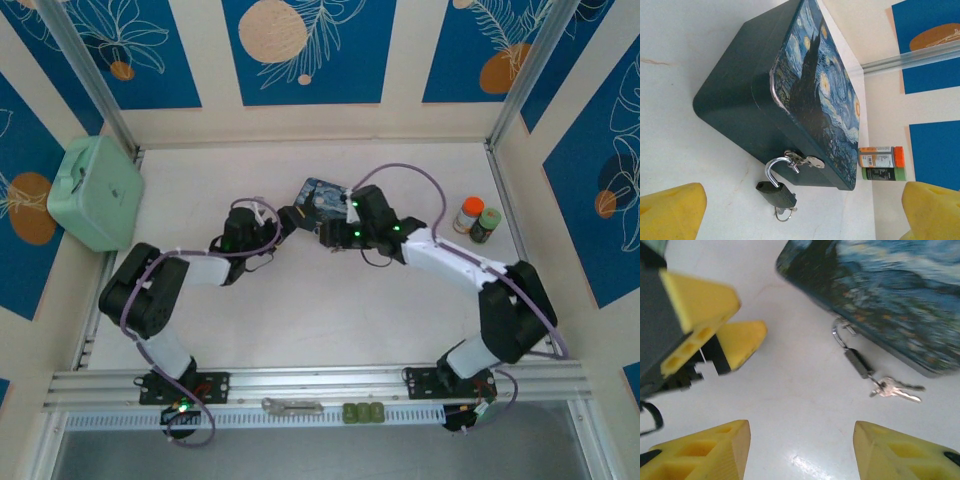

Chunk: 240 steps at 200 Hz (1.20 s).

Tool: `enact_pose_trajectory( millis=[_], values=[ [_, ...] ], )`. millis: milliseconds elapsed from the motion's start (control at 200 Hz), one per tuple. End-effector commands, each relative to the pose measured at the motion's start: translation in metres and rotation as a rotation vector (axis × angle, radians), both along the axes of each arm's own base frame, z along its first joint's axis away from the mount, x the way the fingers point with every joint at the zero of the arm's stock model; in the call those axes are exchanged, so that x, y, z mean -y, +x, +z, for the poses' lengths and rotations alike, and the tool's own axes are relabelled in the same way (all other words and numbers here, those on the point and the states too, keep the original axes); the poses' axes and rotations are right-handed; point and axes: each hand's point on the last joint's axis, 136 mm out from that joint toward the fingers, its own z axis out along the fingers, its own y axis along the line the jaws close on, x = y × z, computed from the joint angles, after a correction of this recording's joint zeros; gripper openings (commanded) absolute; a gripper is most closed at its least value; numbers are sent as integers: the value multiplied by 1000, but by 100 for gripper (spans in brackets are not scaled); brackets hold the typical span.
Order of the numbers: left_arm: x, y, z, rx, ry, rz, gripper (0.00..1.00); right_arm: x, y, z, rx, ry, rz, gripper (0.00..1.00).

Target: Unlock a padlock with a key

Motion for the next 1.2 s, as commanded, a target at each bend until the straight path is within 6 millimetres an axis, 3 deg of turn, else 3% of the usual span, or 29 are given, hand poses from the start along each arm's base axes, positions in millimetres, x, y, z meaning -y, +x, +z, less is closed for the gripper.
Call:
enact_pose_trajectory(
  millis=[0, 360, 805, 975, 1195],
  values=[
    [-7, 7, 10, 41, -11, 18, 100, -2, -7, -29, -18, -196, 159, 57],
    [-23, -17, -10, 4, -65, 16, 100, -9, 27, -68, -10, -450, 266, 56],
    [-16, -11, -3, 15, -136, -2, 100, -19, 37, -108, 66, -630, 350, 50],
    [-19, -14, -2, 14, -105, 1, 100, -20, 35, -110, 102, -648, 344, 49],
    [-19, -12, 2, 19, -94, -1, 100, -15, 46, -112, 83, -624, 272, 36]
  ],
)
